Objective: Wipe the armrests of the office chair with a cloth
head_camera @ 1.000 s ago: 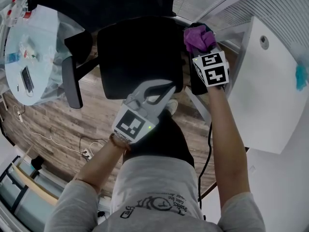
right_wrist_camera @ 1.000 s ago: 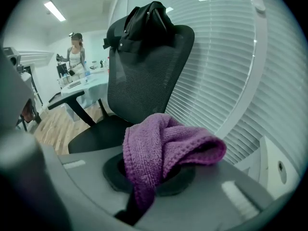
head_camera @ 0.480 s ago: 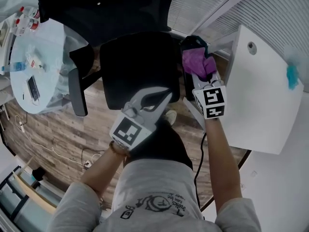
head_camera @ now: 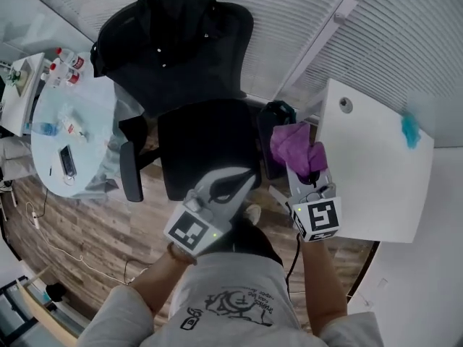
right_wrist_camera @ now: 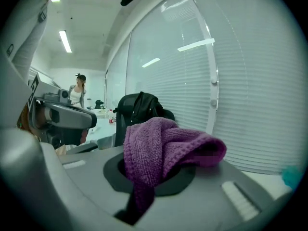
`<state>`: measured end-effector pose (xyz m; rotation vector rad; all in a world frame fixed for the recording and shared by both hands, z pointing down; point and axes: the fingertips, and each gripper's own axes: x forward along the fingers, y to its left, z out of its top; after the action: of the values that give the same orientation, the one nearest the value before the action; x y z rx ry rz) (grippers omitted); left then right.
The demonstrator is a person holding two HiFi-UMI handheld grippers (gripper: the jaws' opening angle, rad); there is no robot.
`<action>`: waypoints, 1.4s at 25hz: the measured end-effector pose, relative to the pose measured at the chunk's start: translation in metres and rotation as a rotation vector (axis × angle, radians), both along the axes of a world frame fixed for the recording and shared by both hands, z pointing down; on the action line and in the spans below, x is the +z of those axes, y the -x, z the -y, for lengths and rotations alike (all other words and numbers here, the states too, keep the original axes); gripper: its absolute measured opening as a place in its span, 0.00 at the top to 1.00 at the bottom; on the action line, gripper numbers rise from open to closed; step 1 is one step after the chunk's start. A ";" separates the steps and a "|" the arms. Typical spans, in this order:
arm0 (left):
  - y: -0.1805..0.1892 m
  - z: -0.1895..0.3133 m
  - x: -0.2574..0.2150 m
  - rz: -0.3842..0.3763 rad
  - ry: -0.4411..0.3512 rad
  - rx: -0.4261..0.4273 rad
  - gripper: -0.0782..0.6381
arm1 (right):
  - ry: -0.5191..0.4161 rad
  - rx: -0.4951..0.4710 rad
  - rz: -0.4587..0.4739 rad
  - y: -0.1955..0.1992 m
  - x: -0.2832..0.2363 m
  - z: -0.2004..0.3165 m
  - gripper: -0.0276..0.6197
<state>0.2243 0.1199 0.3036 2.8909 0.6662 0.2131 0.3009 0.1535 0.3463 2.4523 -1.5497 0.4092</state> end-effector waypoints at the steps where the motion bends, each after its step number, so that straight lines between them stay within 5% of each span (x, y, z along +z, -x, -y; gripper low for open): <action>1: 0.002 -0.002 -0.013 -0.013 0.003 0.000 0.89 | -0.016 0.002 -0.003 0.005 -0.015 -0.004 0.91; 9: 0.021 -0.028 -0.102 -0.088 0.030 -0.009 0.89 | -0.099 0.033 -0.016 0.054 -0.114 -0.045 0.91; 14: 0.031 -0.044 -0.143 -0.173 -0.054 -0.006 0.89 | -0.138 0.014 -0.076 0.076 -0.161 -0.064 0.91; 17: 0.045 -0.055 -0.155 -0.162 -0.051 0.006 0.89 | -0.149 0.028 -0.089 0.090 -0.179 -0.079 0.91; 27: 0.058 -0.072 -0.165 -0.147 -0.051 -0.024 0.89 | -0.188 0.019 -0.085 0.101 -0.194 -0.100 0.91; 35: 0.092 -0.069 -0.163 -0.135 -0.055 -0.166 0.89 | -0.208 -0.108 -0.057 0.129 -0.190 -0.093 0.91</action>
<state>0.1323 0.1893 0.1406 3.0148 0.4426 0.0145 0.1716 0.2467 0.1563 2.4894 -1.7707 0.1646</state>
